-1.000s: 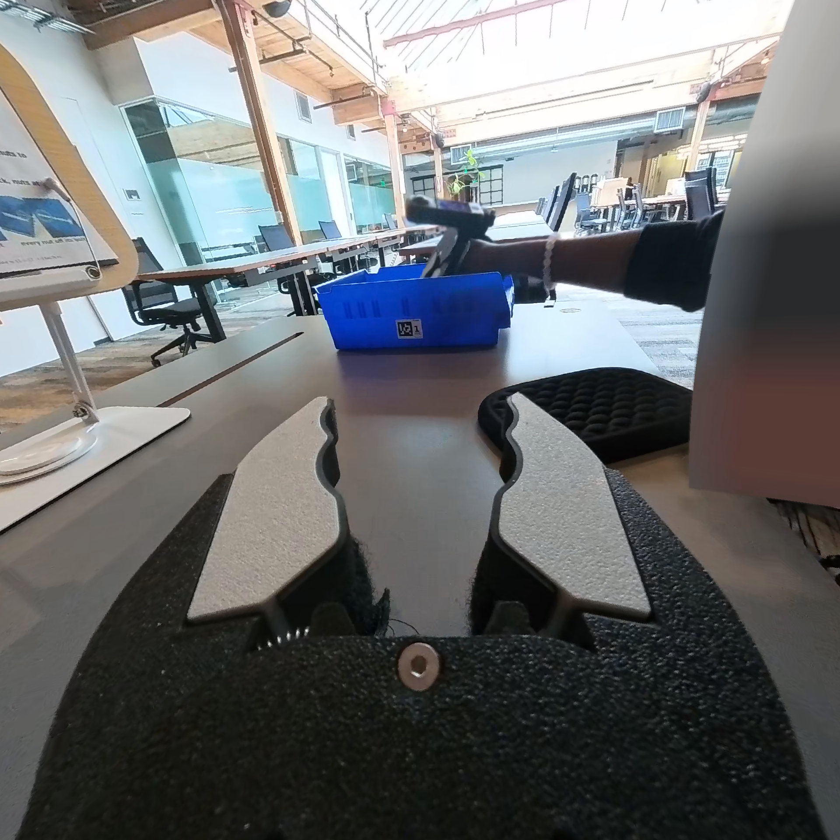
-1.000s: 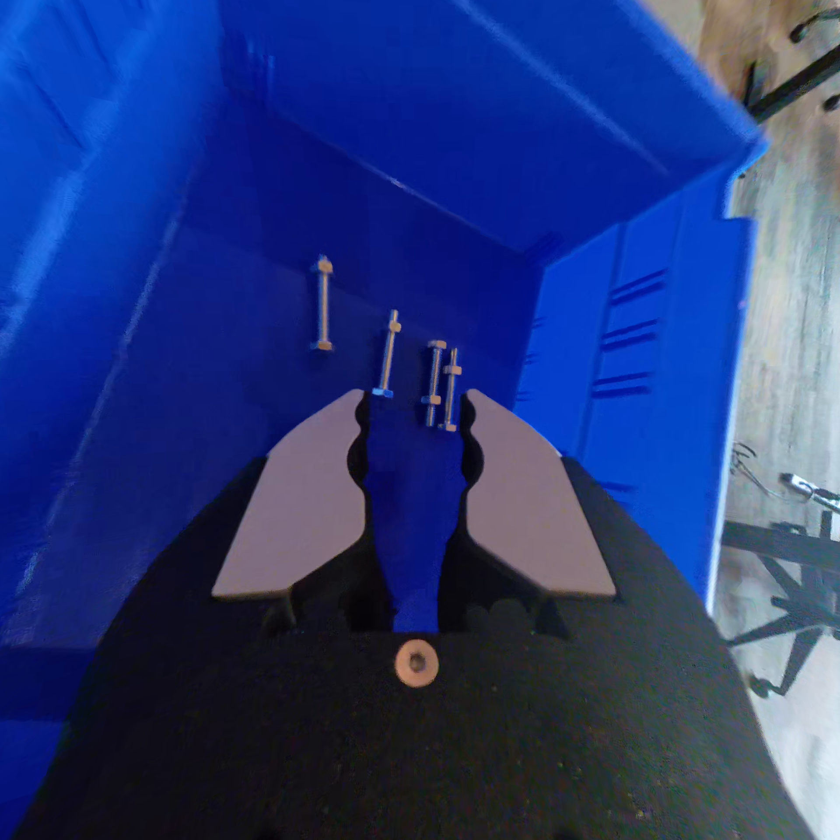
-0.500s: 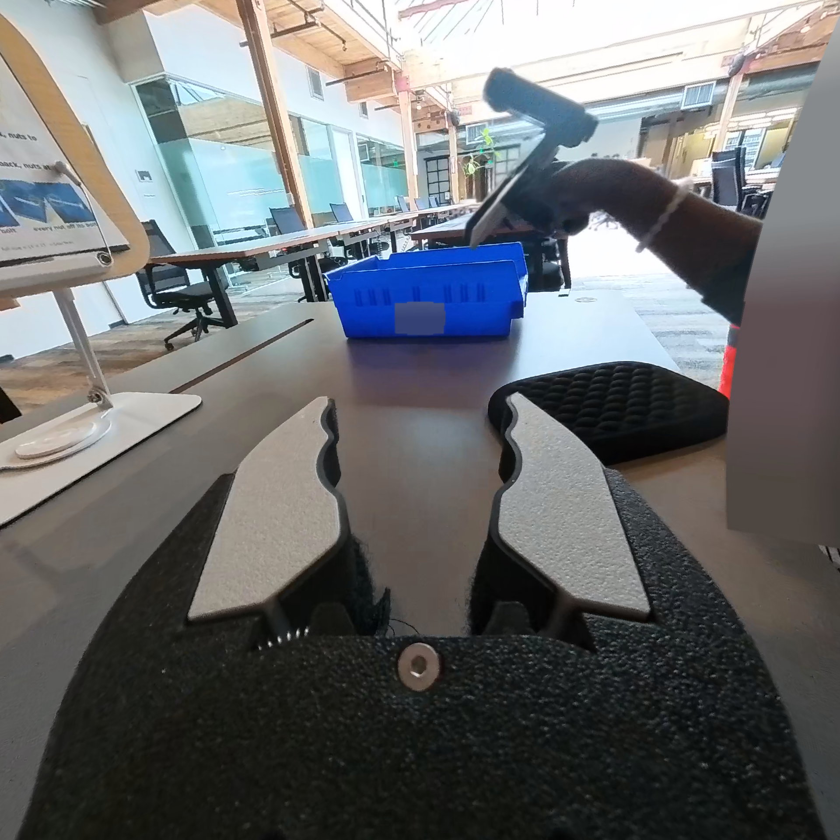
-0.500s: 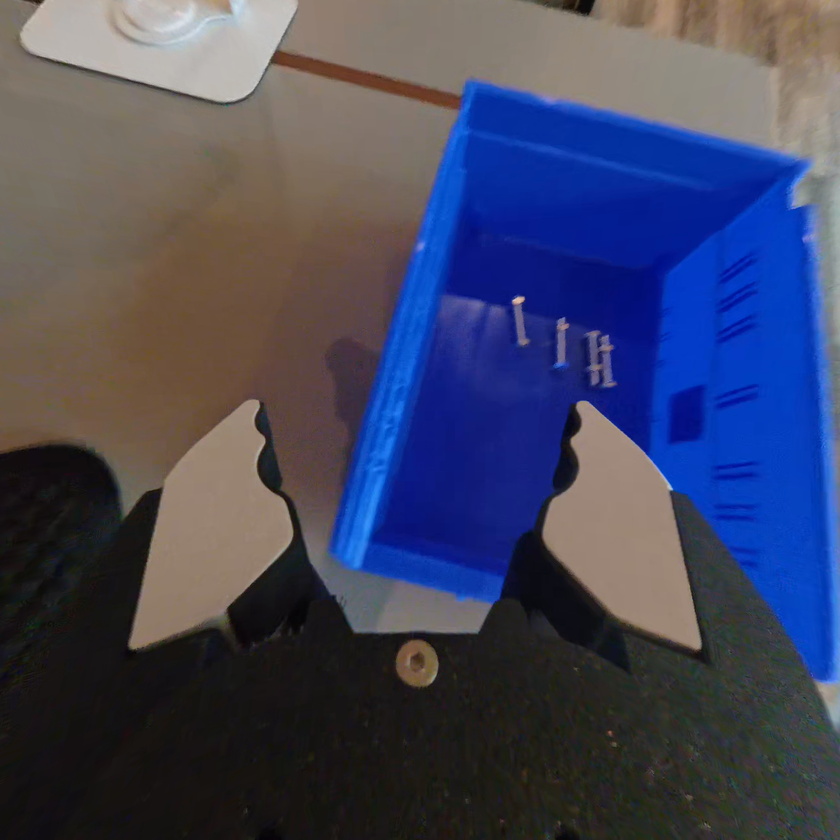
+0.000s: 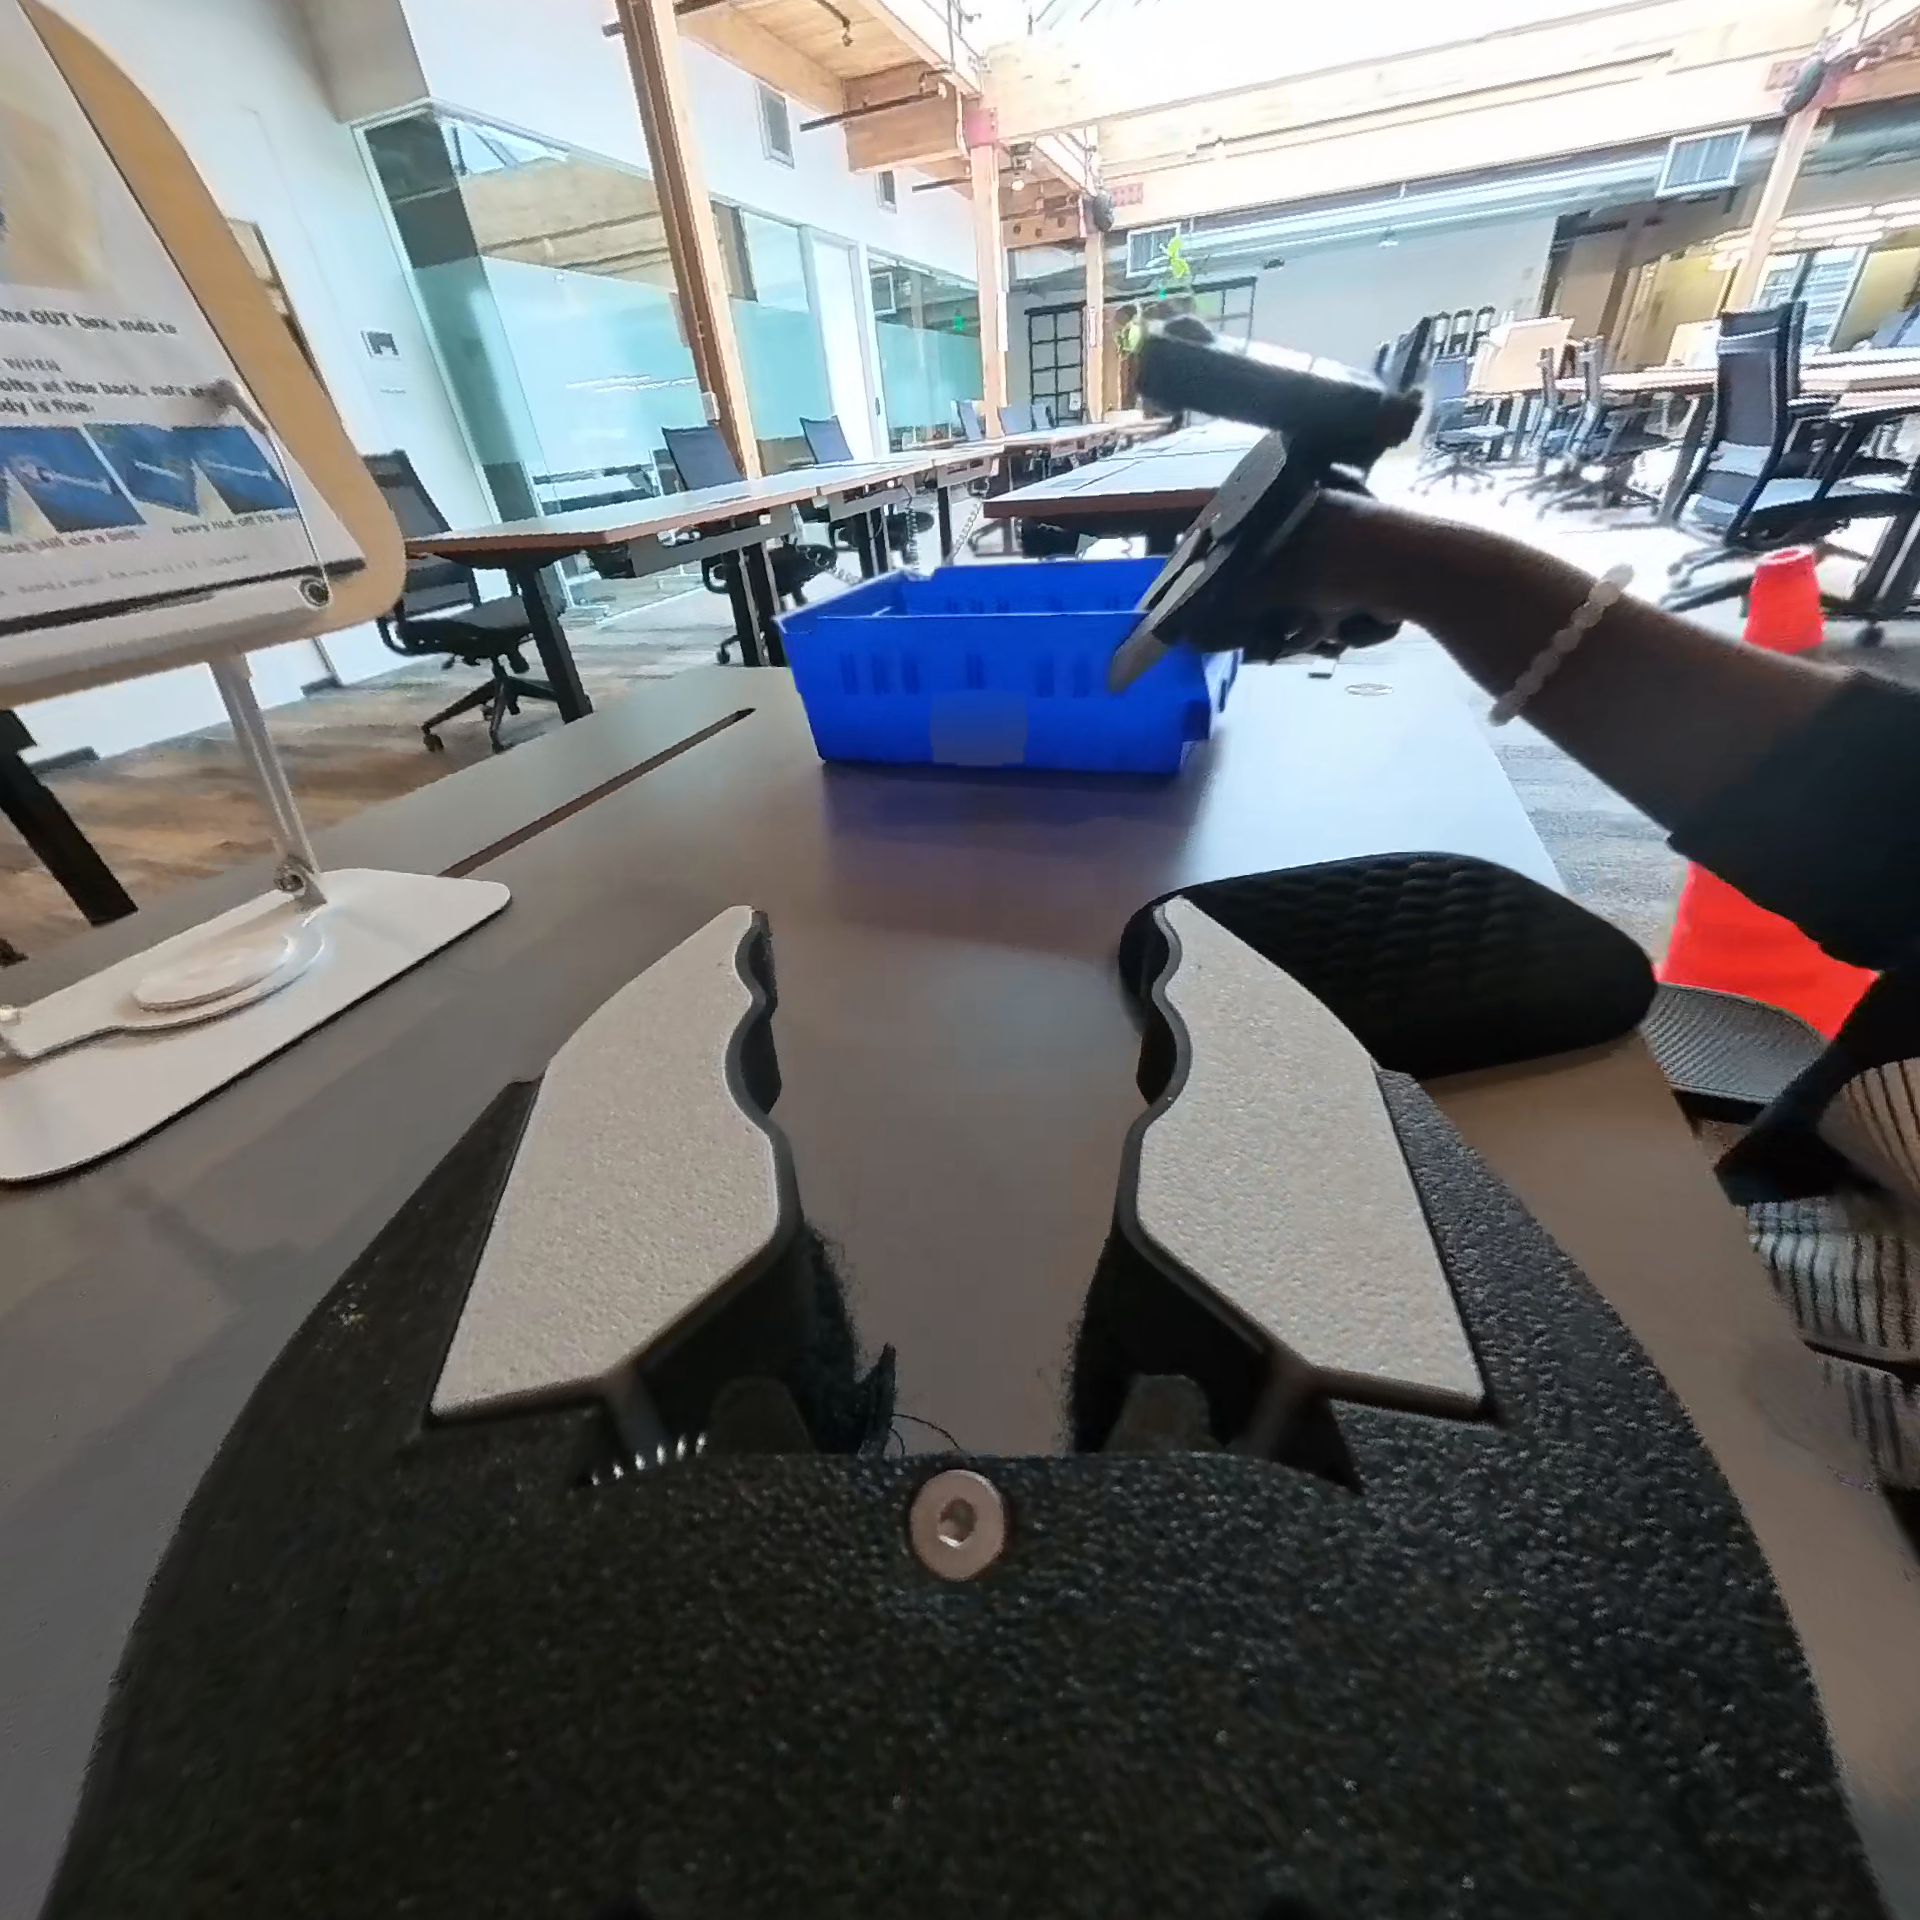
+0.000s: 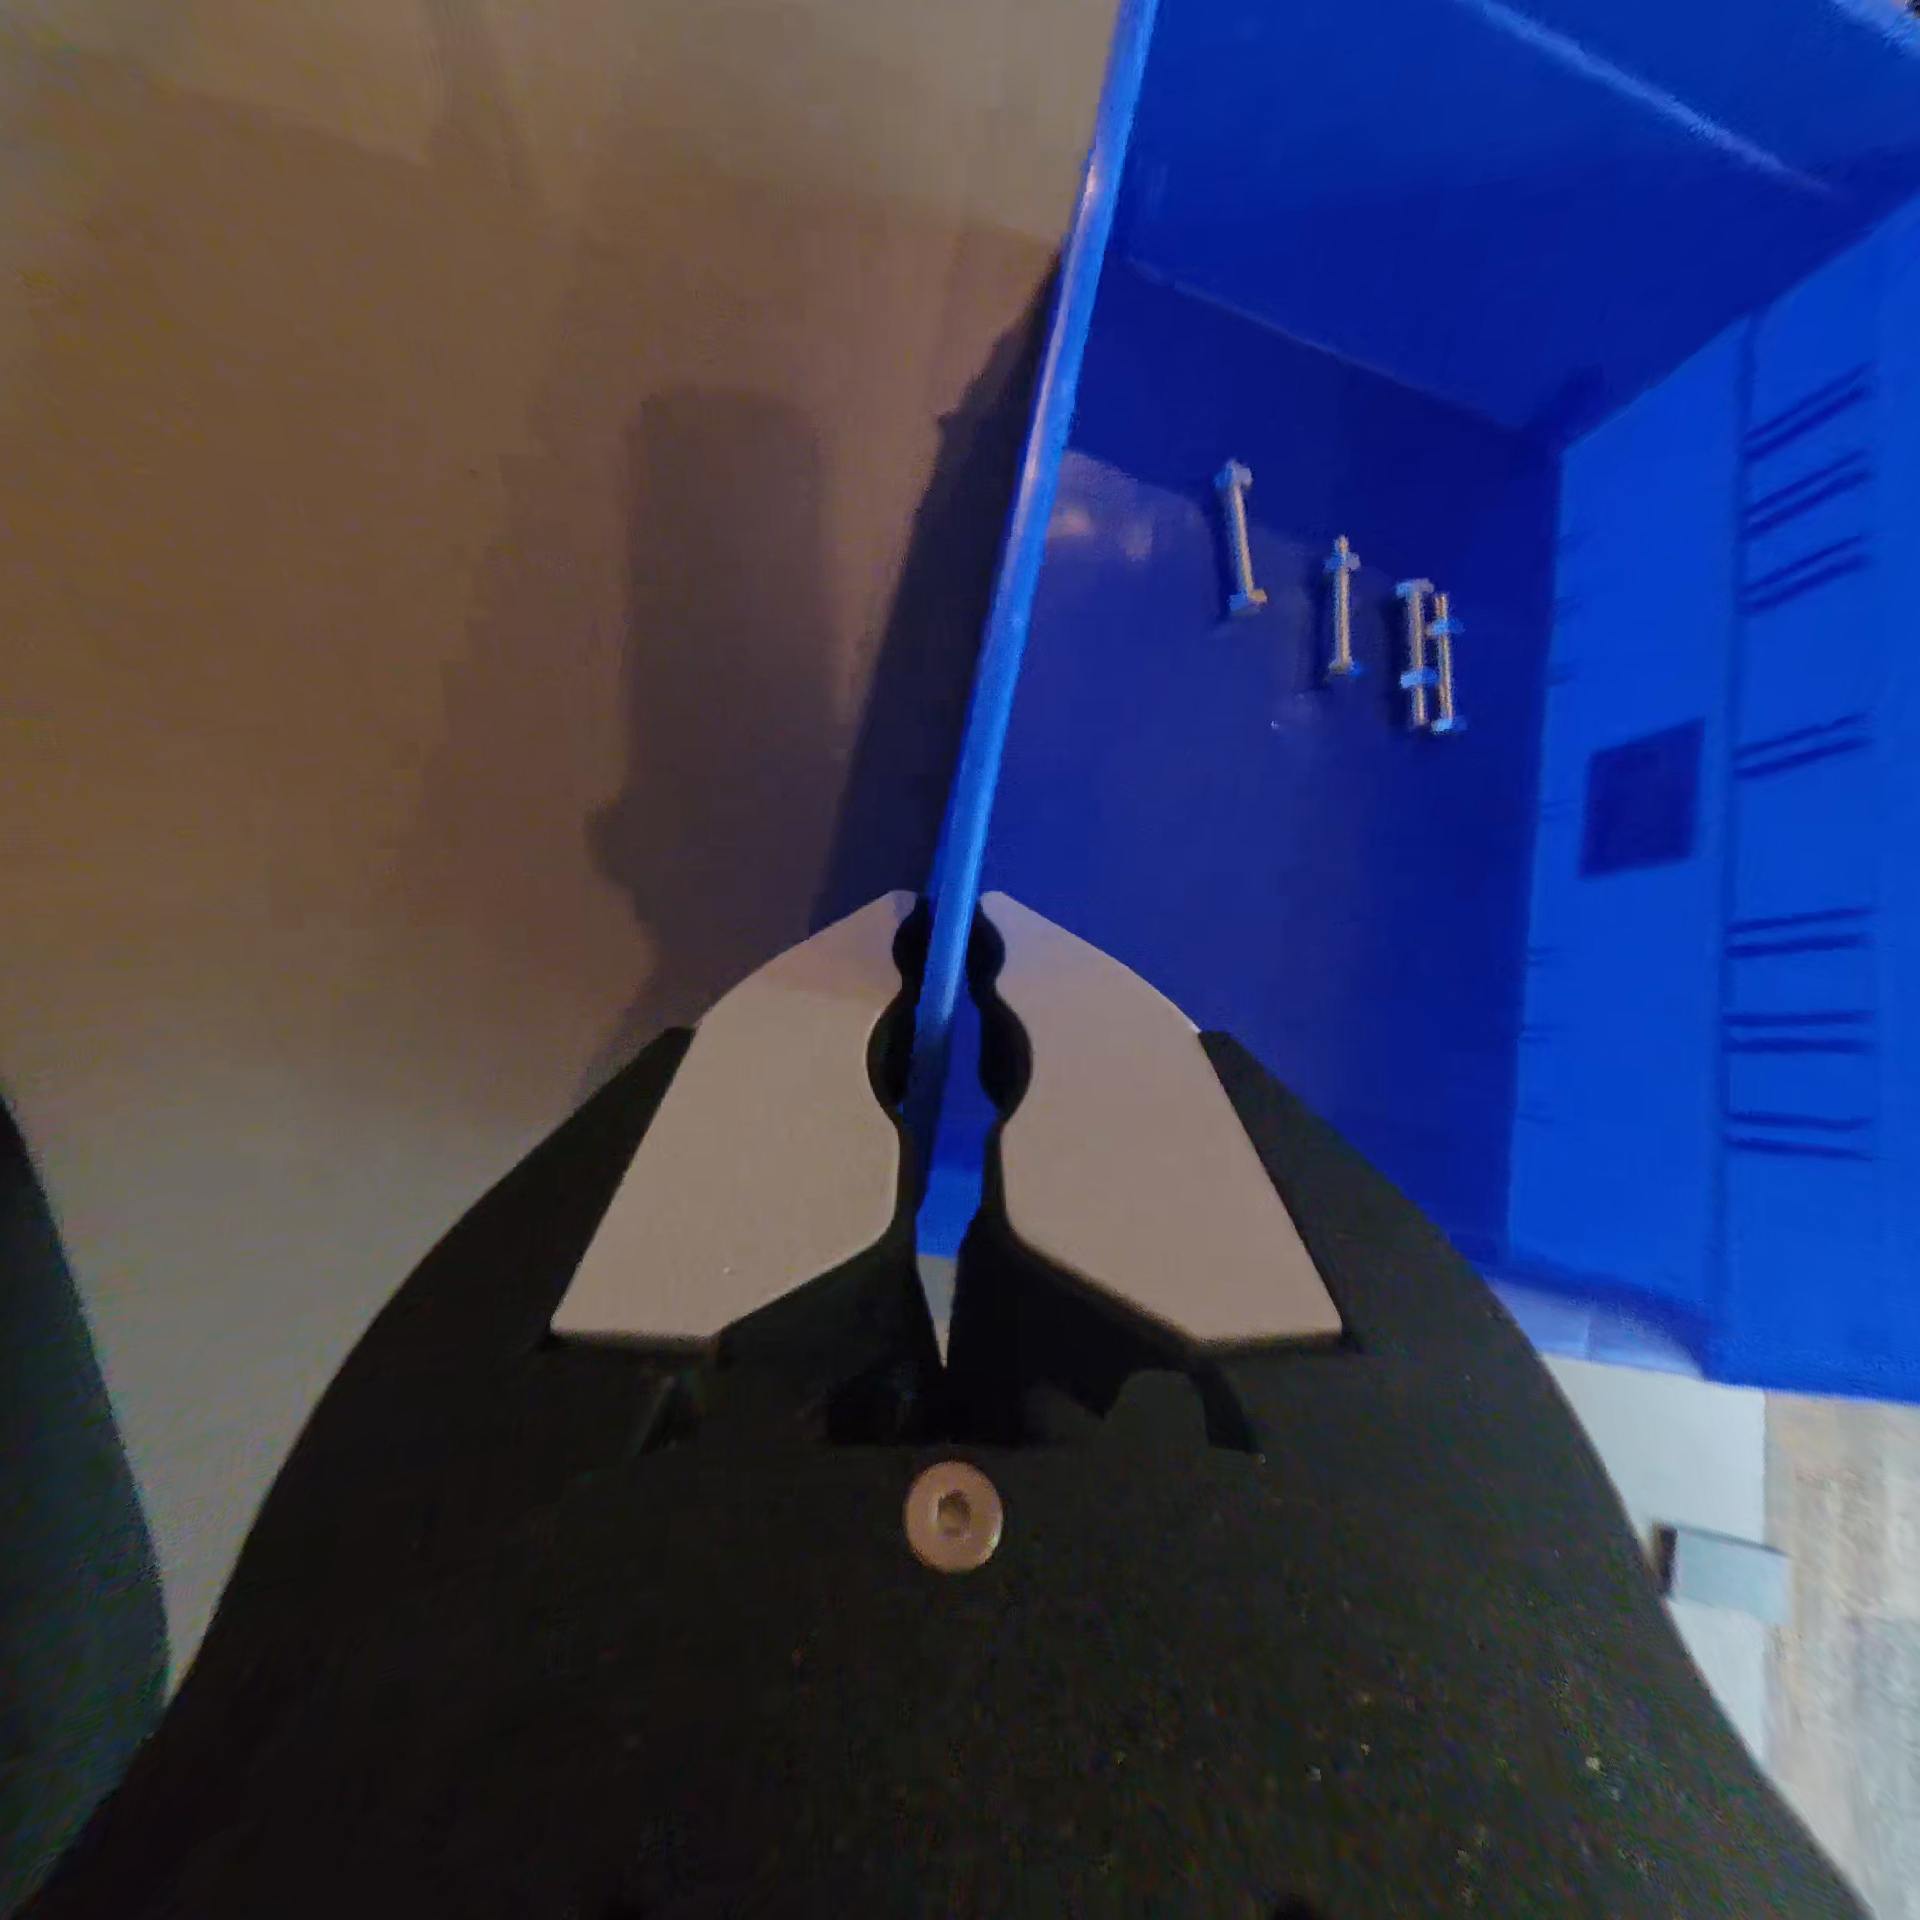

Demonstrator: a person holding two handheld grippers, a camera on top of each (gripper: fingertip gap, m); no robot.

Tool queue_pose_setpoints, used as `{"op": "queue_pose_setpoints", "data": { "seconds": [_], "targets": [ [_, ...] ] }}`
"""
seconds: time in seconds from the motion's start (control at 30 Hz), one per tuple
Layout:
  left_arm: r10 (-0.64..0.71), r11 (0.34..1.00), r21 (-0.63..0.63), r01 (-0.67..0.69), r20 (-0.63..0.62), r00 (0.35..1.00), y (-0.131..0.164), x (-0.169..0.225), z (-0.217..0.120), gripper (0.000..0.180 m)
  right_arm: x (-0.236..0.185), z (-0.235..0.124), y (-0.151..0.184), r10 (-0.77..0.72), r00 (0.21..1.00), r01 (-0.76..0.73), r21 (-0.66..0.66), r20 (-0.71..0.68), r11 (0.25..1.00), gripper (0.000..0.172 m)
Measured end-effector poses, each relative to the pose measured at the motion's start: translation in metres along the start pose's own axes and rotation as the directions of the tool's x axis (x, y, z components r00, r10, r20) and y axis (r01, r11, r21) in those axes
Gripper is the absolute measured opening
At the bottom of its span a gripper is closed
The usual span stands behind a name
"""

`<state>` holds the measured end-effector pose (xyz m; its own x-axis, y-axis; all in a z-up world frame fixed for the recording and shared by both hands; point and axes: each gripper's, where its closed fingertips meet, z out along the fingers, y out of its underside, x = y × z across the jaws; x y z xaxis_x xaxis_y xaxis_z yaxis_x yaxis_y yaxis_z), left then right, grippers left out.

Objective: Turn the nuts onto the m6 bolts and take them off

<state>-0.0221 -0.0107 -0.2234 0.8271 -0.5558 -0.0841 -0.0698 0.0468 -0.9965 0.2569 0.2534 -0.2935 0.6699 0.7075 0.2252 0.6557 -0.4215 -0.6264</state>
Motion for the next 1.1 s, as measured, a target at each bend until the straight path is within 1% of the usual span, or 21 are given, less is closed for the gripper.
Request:
{"op": "queue_pose_setpoints", "data": {
  "seconds": [0.03, 0.13, 0.23, 0.3, 0.4, 0.63, 0.97, 1.1],
  "targets": [
    [0.002, 1.0, -0.005, -0.002, 0.009, 1.0, -0.004, 0.002, -0.004, 0.067, -0.001, 0.001, -0.002, 0.008, 1.0, -0.008, 0.011, -0.001, 1.0, 0.006],
    [-0.007, 1.0, -0.025, 0.008, 0.049, 0.999, -0.014, 0.007, -0.019, 0.066, -0.008, 0.003, -0.008, -0.032, 0.999, 0.032, 0.023, -0.026, 0.999, 0.006],
    [-0.014, 0.999, -0.035, 0.017, 0.087, 0.996, -0.021, 0.015, -0.036, 0.065, -0.025, 0.004, -0.015, -0.027, 1.0, 0.026, 0.05, 0.001, 0.998, 0.005],
    [-0.006, 0.999, -0.049, 0.013, 0.13, 0.991, -0.022, 0.019, -0.048, 0.065, -0.041, 0.003, -0.02, 0.018, 0.999, -0.02, 0.064, 0.034, 0.998, 0.004],
    [-0.008, 0.999, -0.05, 0.018, 0.186, 0.982, -0.022, 0.027, -0.064, 0.064, -0.067, 0.001, -0.028, 0.077, 0.996, -0.082, 0.094, 0.055, 0.992, 0.004],
    [-0.065, 0.994, -0.068, 0.082, 0.23, 0.971, -0.015, 0.045, -0.088, 0.064, -0.124, -0.003, -0.046, 0.087, 0.996, -0.09, 0.121, 0.026, 0.989, 0.004],
    [-0.121, 0.984, -0.089, 0.153, 0.295, 0.948, -0.004, 0.041, -0.121, 0.064, -0.184, -0.006, -0.067, 0.043, 0.999, -0.045, 0.139, 0.019, 0.989, 0.005],
    [-0.099, 0.984, -0.111, 0.141, 0.32, 0.942, 0.0, 0.038, -0.133, 0.064, -0.206, -0.005, -0.08, 0.057, 0.998, -0.062, 0.174, 0.034, 0.983, 0.006]
  ]
}}
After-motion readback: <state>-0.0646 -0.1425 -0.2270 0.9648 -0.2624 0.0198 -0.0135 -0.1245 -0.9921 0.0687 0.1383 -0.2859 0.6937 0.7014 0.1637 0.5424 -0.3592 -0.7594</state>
